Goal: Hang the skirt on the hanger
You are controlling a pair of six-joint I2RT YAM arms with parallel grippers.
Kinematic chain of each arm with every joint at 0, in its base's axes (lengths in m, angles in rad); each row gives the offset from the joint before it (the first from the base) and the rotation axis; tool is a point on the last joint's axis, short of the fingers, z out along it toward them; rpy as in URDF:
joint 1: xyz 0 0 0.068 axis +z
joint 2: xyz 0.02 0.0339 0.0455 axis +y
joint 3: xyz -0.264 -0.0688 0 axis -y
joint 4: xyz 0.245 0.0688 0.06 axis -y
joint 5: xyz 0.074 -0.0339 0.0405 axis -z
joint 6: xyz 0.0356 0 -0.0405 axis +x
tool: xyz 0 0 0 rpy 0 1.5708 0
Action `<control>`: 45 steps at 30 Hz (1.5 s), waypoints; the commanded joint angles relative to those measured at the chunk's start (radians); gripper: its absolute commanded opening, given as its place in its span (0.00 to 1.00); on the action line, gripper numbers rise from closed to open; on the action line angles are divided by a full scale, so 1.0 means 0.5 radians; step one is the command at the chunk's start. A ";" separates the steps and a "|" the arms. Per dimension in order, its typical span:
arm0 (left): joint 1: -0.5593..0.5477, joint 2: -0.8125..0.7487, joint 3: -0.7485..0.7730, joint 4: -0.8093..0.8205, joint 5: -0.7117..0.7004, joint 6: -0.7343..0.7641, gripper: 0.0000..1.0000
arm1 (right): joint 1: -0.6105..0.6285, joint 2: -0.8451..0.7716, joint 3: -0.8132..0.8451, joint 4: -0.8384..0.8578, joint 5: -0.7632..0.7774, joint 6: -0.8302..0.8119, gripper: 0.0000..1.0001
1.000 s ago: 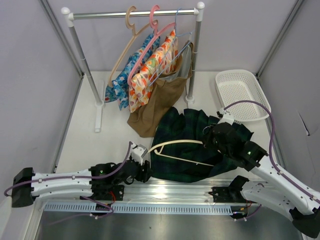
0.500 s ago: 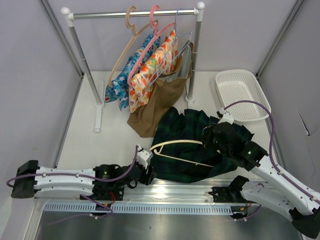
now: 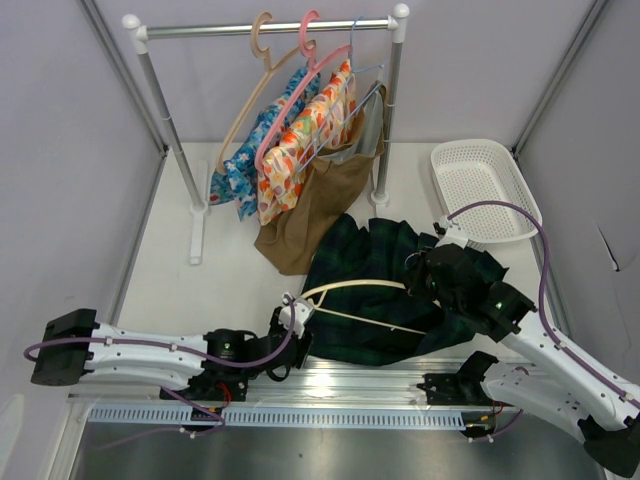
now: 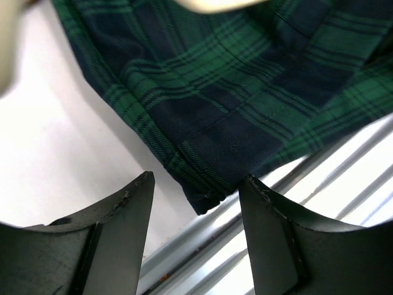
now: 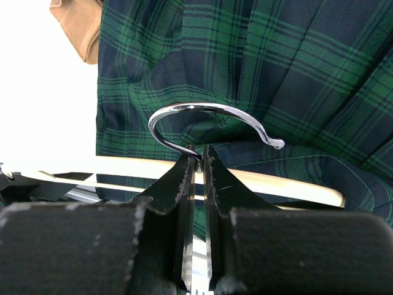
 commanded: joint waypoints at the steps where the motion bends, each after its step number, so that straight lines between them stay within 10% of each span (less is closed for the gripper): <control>1: -0.024 0.003 0.078 0.013 -0.234 -0.067 0.62 | -0.015 -0.031 0.064 0.041 -0.030 0.033 0.00; 7: -0.024 0.000 0.059 0.074 -0.280 -0.003 0.55 | -0.031 -0.037 0.070 0.035 -0.033 0.023 0.00; 21: 0.003 -0.043 -0.011 0.209 -0.182 -0.113 0.00 | -0.061 -0.040 0.058 0.041 -0.030 0.036 0.00; 45: 0.997 -0.298 -0.149 0.332 0.934 -0.340 0.00 | -0.080 -0.209 -0.132 0.160 -0.046 -0.029 0.00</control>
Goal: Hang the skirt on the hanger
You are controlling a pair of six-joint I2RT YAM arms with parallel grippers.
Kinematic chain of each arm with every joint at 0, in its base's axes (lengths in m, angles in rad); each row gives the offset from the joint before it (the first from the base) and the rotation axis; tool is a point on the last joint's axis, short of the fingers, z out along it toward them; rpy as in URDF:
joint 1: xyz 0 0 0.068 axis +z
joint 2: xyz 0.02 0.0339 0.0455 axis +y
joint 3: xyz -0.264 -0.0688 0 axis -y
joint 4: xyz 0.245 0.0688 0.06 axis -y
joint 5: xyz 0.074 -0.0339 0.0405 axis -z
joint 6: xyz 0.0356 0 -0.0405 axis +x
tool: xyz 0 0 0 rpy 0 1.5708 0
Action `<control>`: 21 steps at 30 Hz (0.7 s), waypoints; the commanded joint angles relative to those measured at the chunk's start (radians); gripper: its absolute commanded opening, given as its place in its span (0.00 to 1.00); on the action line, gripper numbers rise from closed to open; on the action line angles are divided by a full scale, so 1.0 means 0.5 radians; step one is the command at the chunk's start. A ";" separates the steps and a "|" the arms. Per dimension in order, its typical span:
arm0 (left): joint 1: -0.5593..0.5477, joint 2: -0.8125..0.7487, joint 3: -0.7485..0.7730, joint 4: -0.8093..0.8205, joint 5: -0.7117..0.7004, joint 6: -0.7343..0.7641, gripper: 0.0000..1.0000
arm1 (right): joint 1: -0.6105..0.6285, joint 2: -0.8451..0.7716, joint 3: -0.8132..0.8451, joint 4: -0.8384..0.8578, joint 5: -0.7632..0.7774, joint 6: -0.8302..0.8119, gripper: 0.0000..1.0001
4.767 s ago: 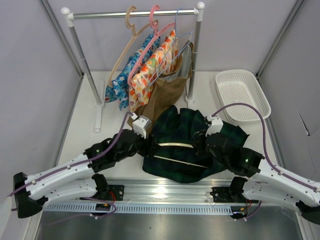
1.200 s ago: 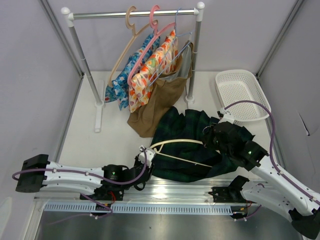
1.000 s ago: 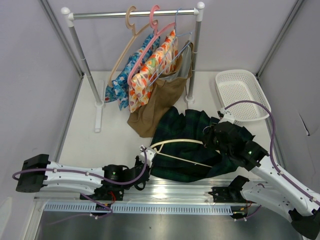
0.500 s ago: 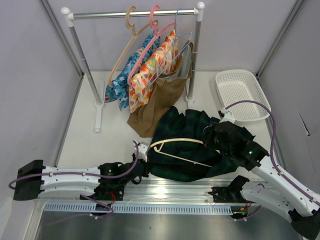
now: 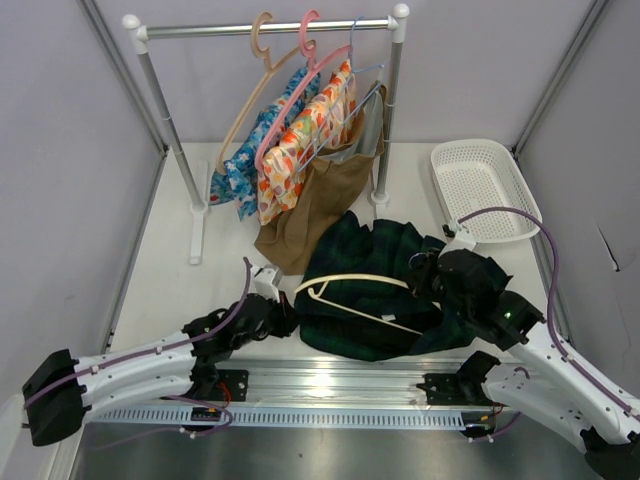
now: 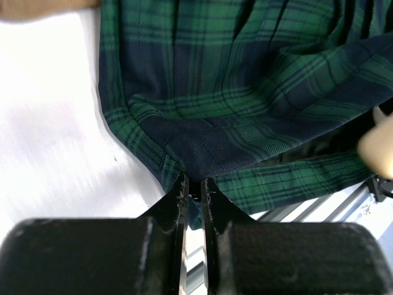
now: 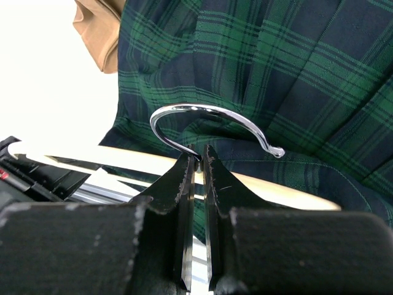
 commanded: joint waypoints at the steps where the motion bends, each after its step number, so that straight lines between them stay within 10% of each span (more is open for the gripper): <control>1: 0.153 0.037 0.049 0.044 0.249 -0.066 0.00 | -0.012 -0.053 -0.034 0.059 0.012 -0.028 0.00; 21: 0.997 0.350 0.359 -0.048 1.158 -0.139 0.00 | -0.012 -0.130 -0.173 0.111 -0.021 -0.163 0.00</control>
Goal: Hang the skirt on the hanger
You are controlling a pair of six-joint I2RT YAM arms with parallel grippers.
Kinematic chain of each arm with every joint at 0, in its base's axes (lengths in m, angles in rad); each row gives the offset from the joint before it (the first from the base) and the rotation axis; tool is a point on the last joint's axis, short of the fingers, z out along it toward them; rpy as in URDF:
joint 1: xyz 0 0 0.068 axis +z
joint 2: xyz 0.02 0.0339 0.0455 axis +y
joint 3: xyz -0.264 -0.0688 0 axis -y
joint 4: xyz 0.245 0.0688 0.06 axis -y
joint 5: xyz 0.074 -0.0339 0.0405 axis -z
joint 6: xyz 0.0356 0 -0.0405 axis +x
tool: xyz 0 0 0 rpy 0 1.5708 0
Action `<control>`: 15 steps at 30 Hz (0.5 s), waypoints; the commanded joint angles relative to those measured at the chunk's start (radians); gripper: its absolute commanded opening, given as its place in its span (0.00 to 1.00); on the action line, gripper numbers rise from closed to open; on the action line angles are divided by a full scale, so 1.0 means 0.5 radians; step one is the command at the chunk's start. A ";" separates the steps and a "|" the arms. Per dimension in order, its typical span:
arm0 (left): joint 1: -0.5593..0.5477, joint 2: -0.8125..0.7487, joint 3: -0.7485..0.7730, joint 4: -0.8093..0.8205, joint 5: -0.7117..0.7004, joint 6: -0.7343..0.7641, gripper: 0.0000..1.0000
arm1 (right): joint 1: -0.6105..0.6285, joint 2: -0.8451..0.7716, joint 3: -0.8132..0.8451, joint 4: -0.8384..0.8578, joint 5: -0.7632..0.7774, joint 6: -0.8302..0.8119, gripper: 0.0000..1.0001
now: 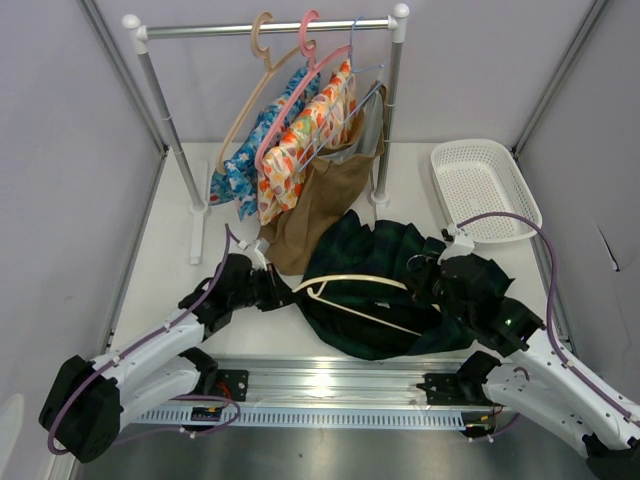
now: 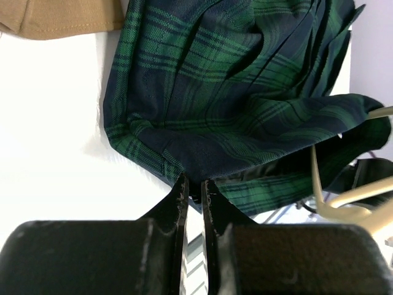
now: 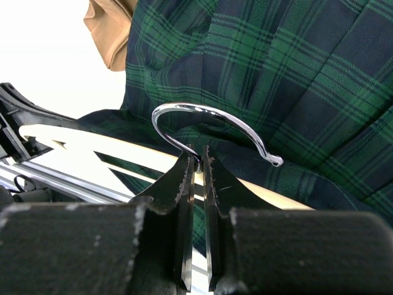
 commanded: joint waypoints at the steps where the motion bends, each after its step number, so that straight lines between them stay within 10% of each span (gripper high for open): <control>1: 0.135 0.008 0.096 0.006 0.155 -0.041 0.00 | -0.012 -0.015 -0.036 -0.042 0.040 -0.065 0.00; 15: 0.366 0.125 0.270 -0.034 0.395 0.011 0.00 | -0.009 0.007 -0.054 -0.076 0.142 -0.144 0.00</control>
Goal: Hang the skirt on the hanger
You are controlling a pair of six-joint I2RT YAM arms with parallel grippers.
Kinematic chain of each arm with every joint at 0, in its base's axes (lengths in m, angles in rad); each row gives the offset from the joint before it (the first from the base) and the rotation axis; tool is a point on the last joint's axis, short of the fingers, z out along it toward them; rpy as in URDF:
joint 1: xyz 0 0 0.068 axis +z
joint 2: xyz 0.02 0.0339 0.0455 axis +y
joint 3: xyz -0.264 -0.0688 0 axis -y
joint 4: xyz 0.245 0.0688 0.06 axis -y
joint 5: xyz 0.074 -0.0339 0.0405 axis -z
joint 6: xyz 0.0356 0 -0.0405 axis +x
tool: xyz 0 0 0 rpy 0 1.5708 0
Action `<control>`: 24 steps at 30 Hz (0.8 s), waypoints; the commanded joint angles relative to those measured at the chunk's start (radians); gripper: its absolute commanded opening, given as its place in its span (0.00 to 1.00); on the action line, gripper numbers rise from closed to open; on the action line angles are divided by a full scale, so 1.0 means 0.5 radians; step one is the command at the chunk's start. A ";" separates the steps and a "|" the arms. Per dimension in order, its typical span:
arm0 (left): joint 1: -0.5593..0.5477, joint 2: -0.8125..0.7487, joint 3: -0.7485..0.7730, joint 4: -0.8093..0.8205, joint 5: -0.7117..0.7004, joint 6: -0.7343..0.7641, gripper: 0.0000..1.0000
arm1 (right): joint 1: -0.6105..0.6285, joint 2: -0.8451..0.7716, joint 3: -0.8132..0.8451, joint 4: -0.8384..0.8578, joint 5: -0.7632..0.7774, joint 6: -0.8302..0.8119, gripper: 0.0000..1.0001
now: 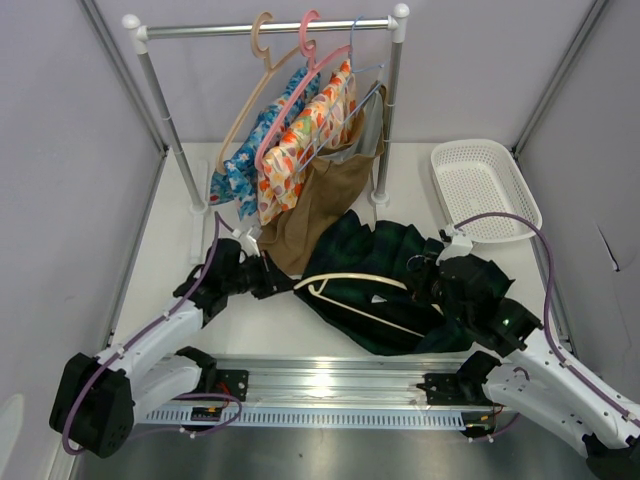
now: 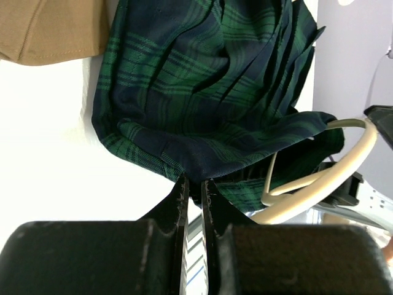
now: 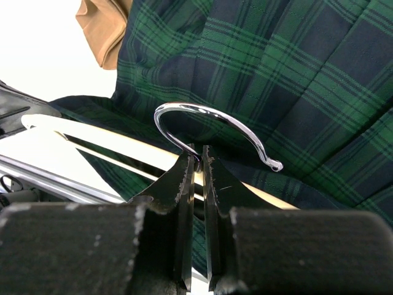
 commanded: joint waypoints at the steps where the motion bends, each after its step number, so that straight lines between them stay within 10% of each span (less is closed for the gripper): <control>1: 0.065 0.014 0.127 0.001 0.034 0.029 0.00 | -0.012 0.004 -0.015 -0.112 0.133 -0.076 0.00; 24: 0.188 0.072 0.238 -0.140 0.077 0.140 0.00 | 0.175 0.041 -0.036 -0.097 0.492 -0.089 0.00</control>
